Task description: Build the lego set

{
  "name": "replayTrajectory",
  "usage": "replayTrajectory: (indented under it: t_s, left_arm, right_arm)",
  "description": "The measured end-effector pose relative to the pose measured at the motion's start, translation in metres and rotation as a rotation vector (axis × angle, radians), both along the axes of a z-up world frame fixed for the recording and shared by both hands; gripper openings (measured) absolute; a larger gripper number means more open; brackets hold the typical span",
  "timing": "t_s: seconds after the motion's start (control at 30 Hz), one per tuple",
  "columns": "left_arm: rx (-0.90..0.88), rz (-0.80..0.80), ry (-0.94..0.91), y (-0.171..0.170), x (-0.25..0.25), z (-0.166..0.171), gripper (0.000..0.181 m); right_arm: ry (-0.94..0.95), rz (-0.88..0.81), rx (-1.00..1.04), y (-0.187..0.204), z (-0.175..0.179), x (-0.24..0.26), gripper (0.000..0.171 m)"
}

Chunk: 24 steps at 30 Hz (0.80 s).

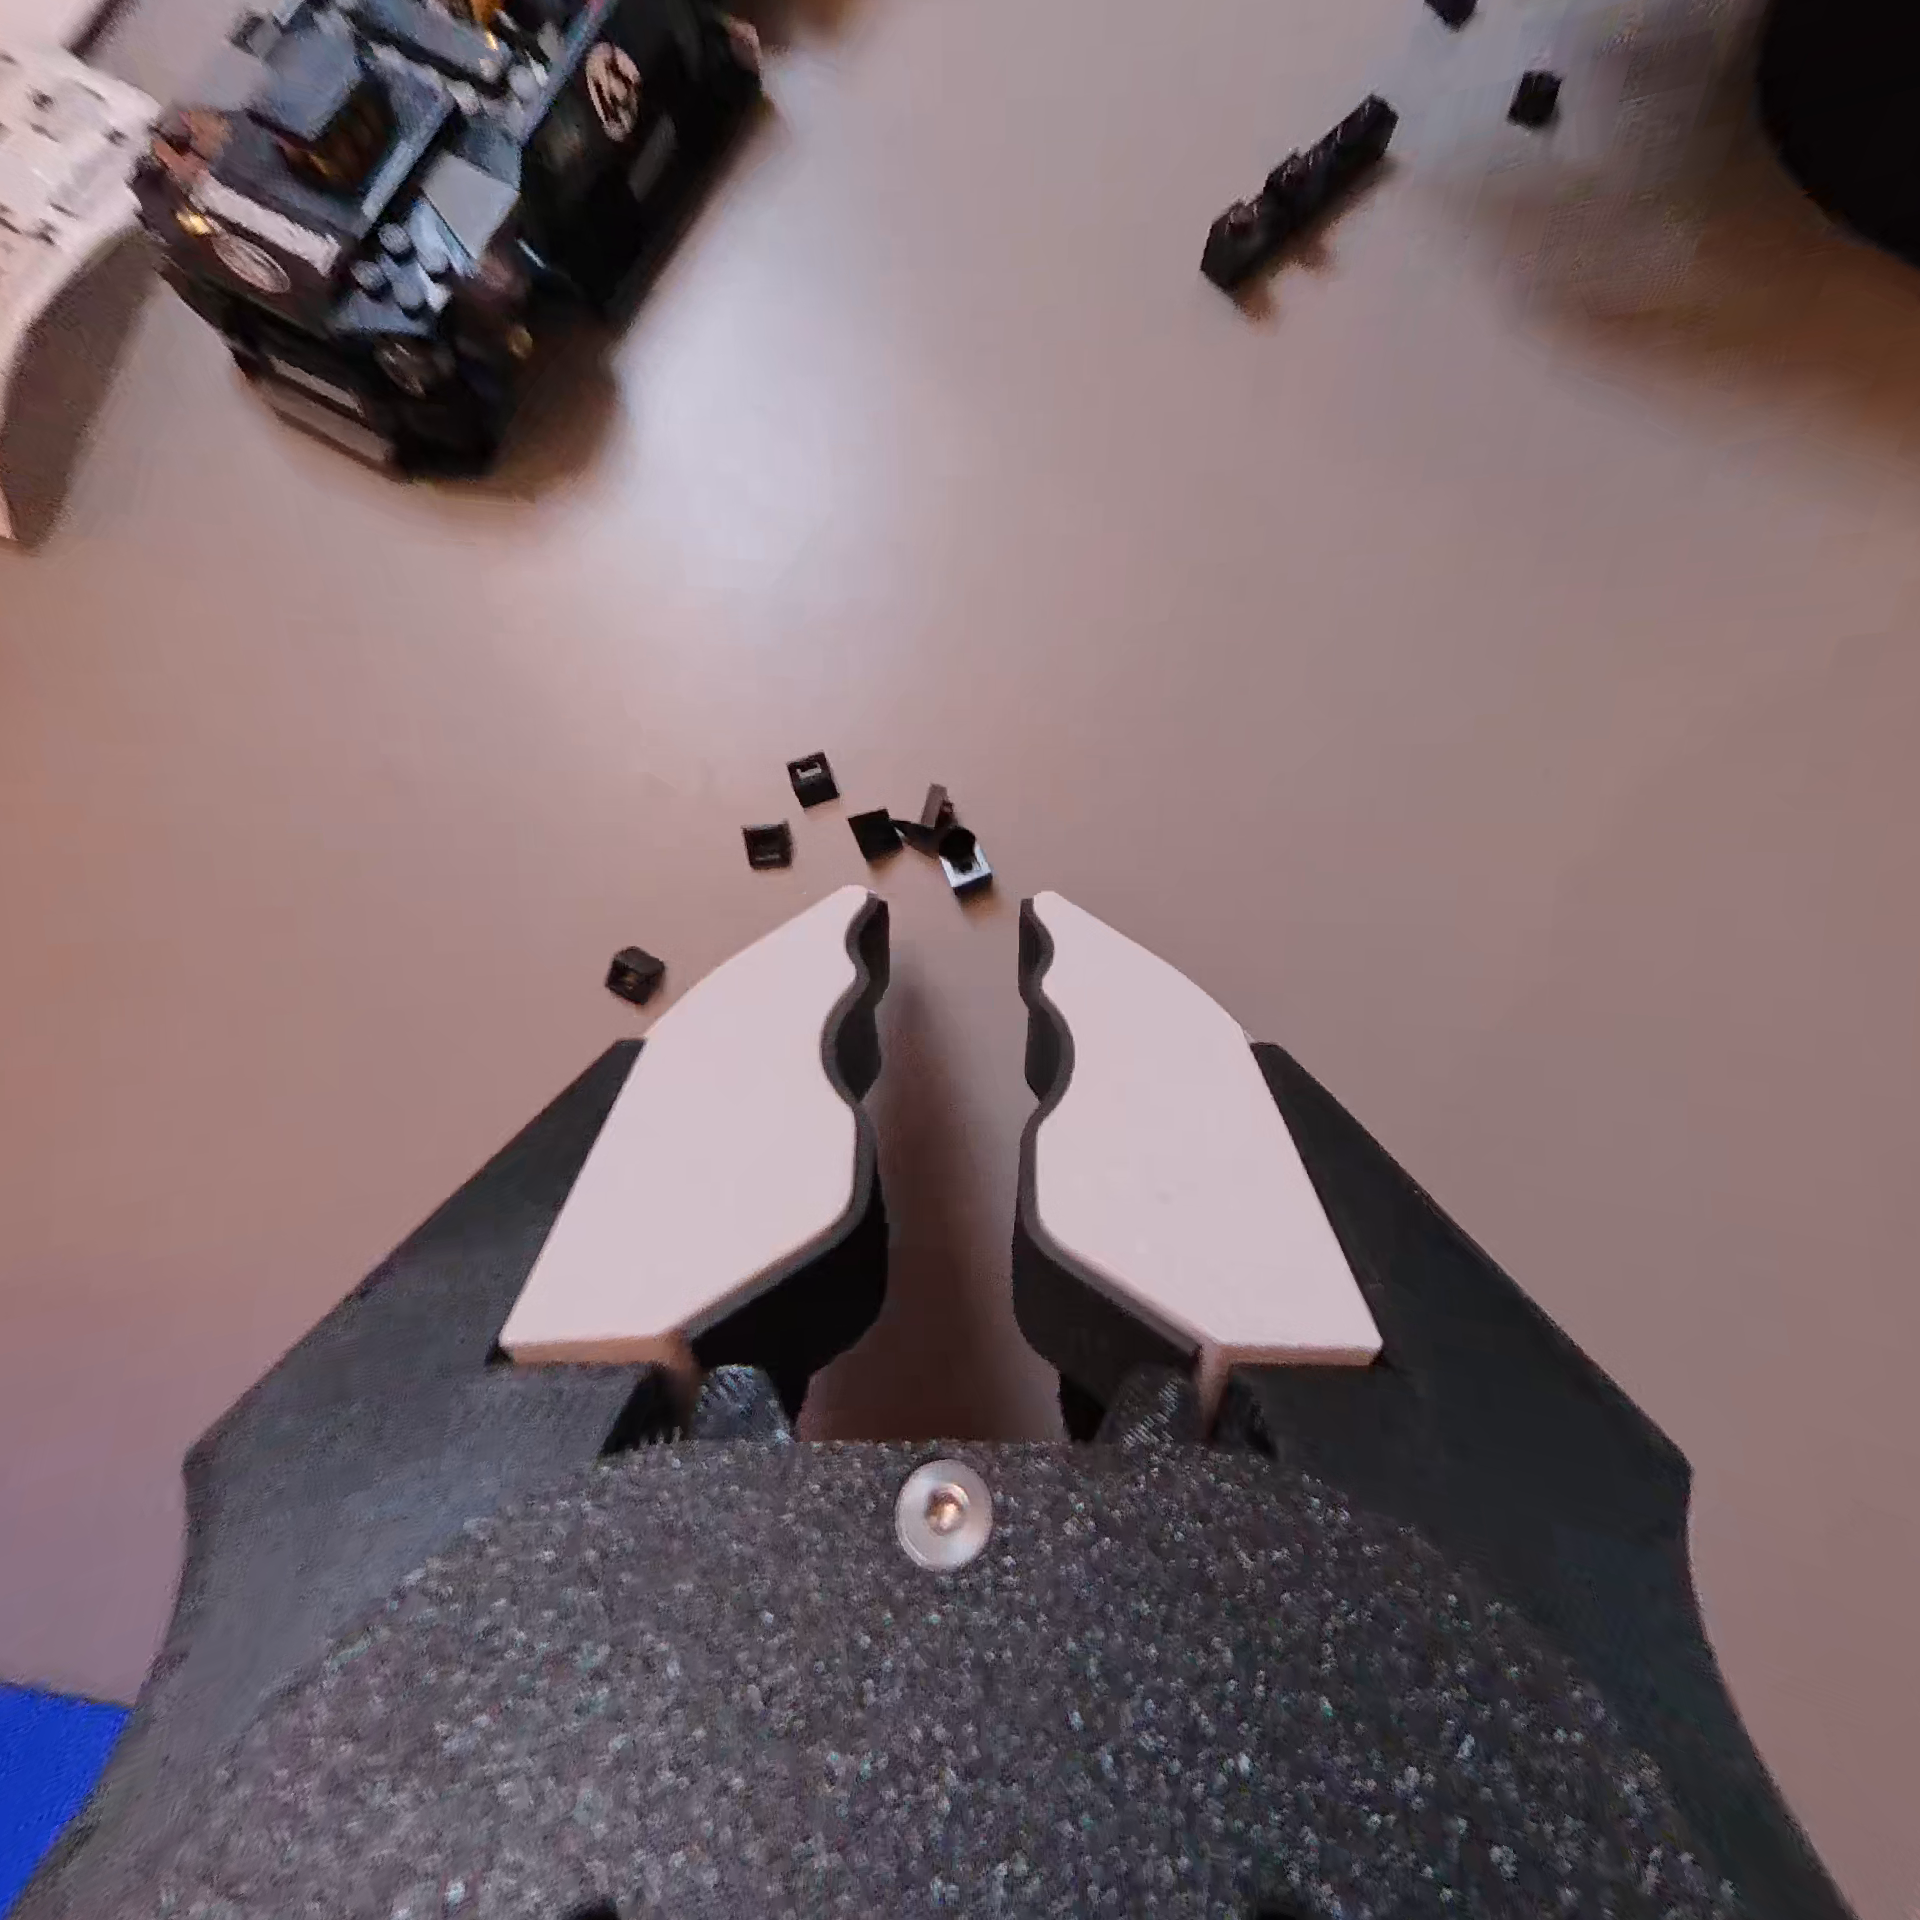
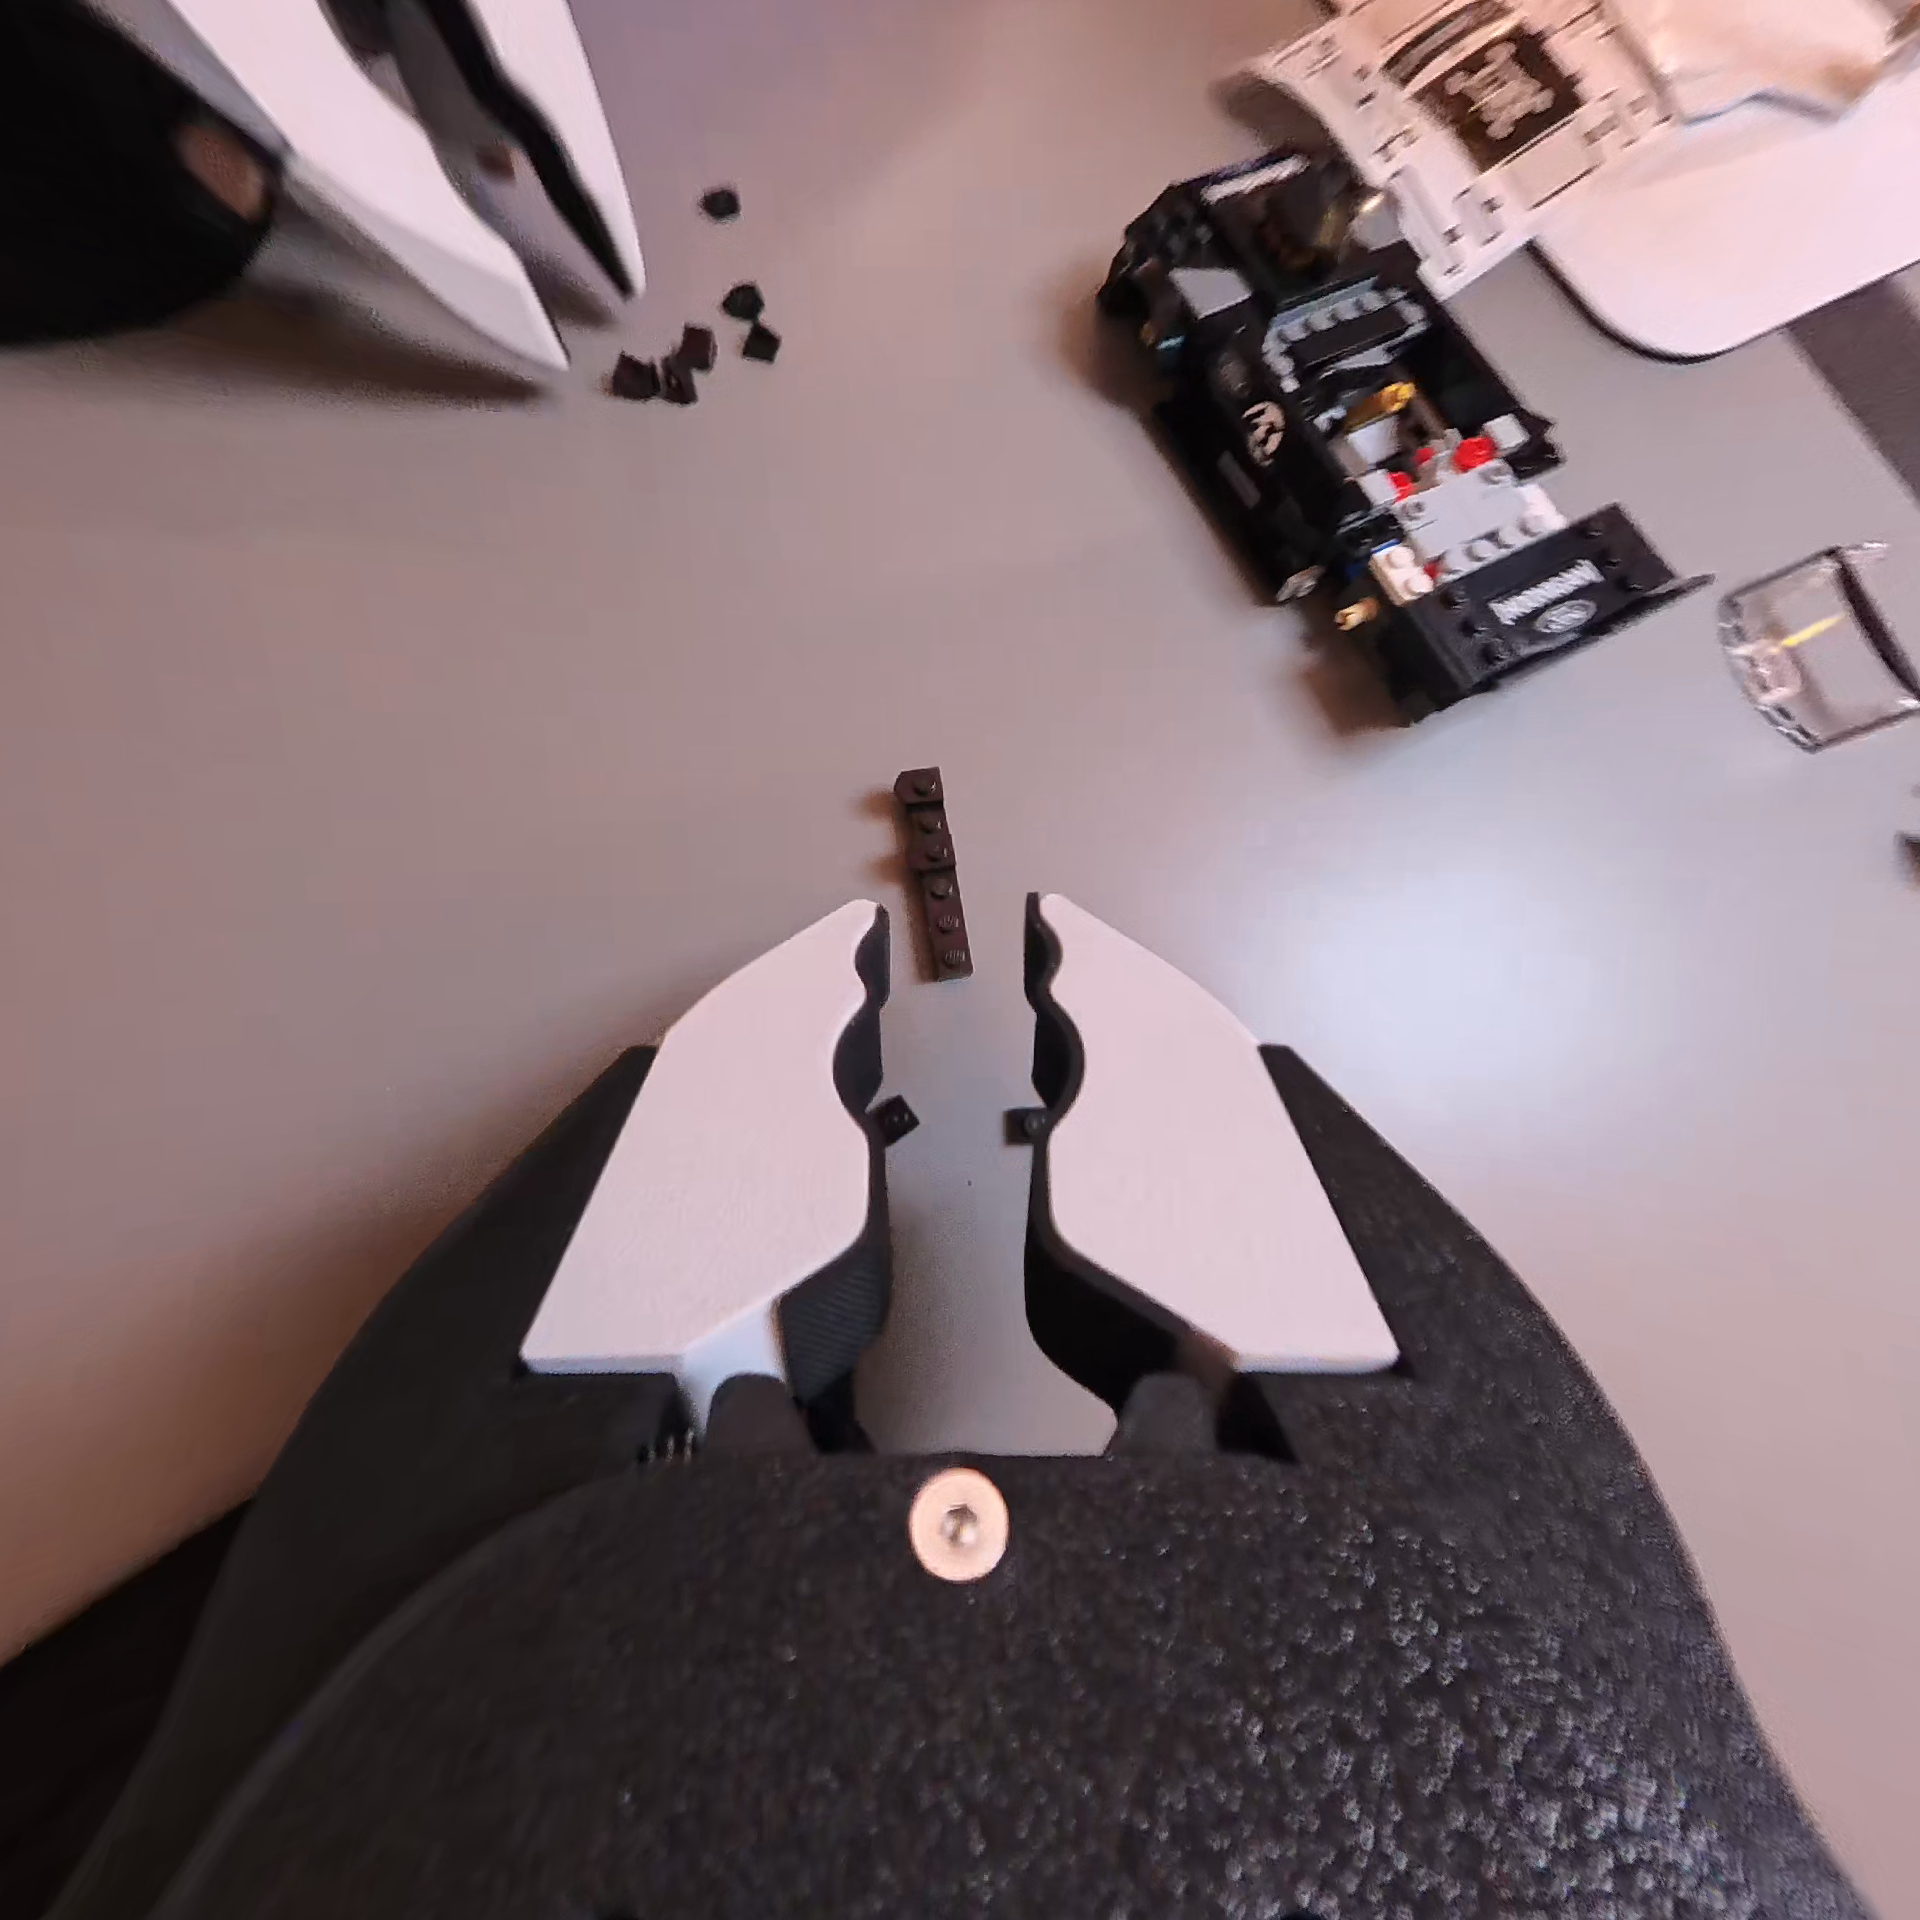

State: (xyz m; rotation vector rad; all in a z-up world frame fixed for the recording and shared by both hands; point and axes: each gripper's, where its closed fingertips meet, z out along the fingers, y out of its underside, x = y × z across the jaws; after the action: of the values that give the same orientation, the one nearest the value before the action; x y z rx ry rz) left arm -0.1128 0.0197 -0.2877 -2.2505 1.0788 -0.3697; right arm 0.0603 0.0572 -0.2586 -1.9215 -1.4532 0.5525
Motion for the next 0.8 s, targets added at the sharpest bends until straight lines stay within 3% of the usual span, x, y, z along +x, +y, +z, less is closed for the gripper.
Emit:
replayTrajectory:
  t_s: [0.33,0.43,0.57,0.7,0.8]
  left_arm:
    - [-0.060,0.051,-0.025,0.003,0.011,-0.010,0.010]
    - [-0.051,0.011,-0.165,0.000,0.028,0.005,0.009]
    - [0.147,-0.126,-0.423,-0.004,0.072,0.058,0.009]
    - [0.416,-0.259,-0.493,-0.007,0.110,0.094,0.009]
    - [0.555,-0.329,-0.504,-0.009,0.133,0.108,0.009]
  right_arm:
    - [0.188,-0.164,0.025,-0.028,0.022,0.034,0.019]
    - [0.281,-0.153,0.003,-0.042,0.032,0.025,0.018]
    - [0.511,-0.140,-0.158,-0.062,0.058,-0.006,0.017]
    - [0.798,-0.280,-0.322,-0.050,0.085,-0.021,0.023]
    - [0.836,-0.375,-0.345,-0.039,0.085,-0.020,0.024]
